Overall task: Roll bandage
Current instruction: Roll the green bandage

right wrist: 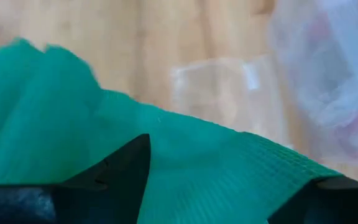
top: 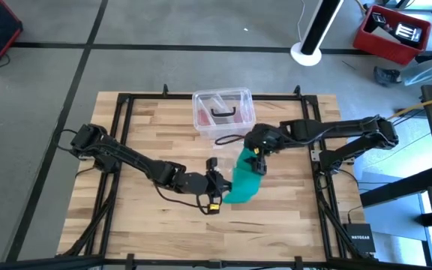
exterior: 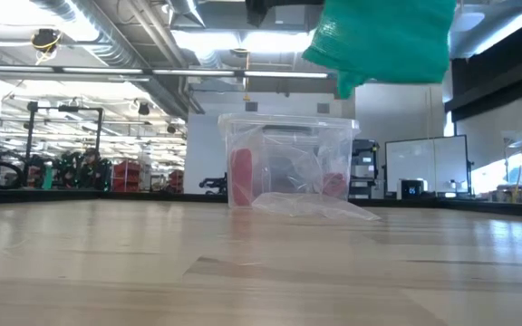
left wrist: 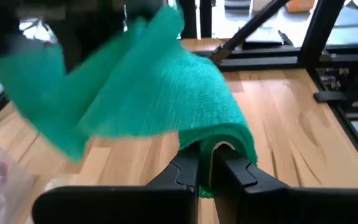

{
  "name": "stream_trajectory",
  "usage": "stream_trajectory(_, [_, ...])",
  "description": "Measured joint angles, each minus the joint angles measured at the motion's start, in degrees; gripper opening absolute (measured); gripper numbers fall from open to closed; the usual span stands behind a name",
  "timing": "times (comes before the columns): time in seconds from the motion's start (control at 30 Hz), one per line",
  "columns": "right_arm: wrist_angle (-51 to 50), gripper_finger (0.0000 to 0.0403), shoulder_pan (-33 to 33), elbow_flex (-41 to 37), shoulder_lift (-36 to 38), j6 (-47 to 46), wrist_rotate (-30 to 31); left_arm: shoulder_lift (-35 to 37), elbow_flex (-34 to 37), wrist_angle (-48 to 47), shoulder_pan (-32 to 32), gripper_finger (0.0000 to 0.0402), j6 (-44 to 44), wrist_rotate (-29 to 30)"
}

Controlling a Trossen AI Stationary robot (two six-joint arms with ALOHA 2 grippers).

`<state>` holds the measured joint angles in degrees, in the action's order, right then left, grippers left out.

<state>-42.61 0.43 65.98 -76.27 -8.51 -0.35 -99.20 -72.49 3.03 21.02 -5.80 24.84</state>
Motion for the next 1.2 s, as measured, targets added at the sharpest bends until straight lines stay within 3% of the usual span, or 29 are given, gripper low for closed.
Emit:
stream_trajectory(0.1, [-4.4,0.0257,-1.1,5.5,0.2,-0.5,-0.7,0.0,0.0,-0.9,0.0,0.0015,0.0,-0.1])
stream_trajectory(0.27, [-8.9,0.0257,-1.6,12.5,0.4,-0.3,7.3,0.0,0.0,-0.7,-0.1,0.0015,0.0,0.2])
stream_trajectory(0.43, [-17.0,0.0257,-1.6,14.4,0.2,0.9,-2.2,0.0,0.0,-0.7,0.0,0.0015,0.0,-0.1])
stream_trajectory(0.57, [-15.0,0.0257,-1.5,13.5,0.2,-1.8,1.7,0.0,0.0,-0.5,0.0,0.0015,0.7,0.0])
stream_trajectory(0.67, [-10.7,0.0257,-1.6,13.3,-0.1,-1.5,0.3,0.0,0.0,-0.6,0.0,0.0015,1.6,0.0])
stream_trajectory(0.87, [-17.7,0.0257,-1.6,20.0,0.1,-1.3,4.1,0.0,0.0,-0.7,0.0,0.0015,2.0,0.0])
stream_trajectory(1.1, [-26.9,0.0257,-1.6,28.4,0.0,-2.1,-5.1,0.0,0.0,-0.9,0.0,0.0015,1.8,-0.3])
stream_trajectory(1.2, [-25.2,0.0257,-1.5,30.1,0.5,-2.1,-4.2,0.0,0.0,-0.9,0.0,0.0015,1.6,-0.3])
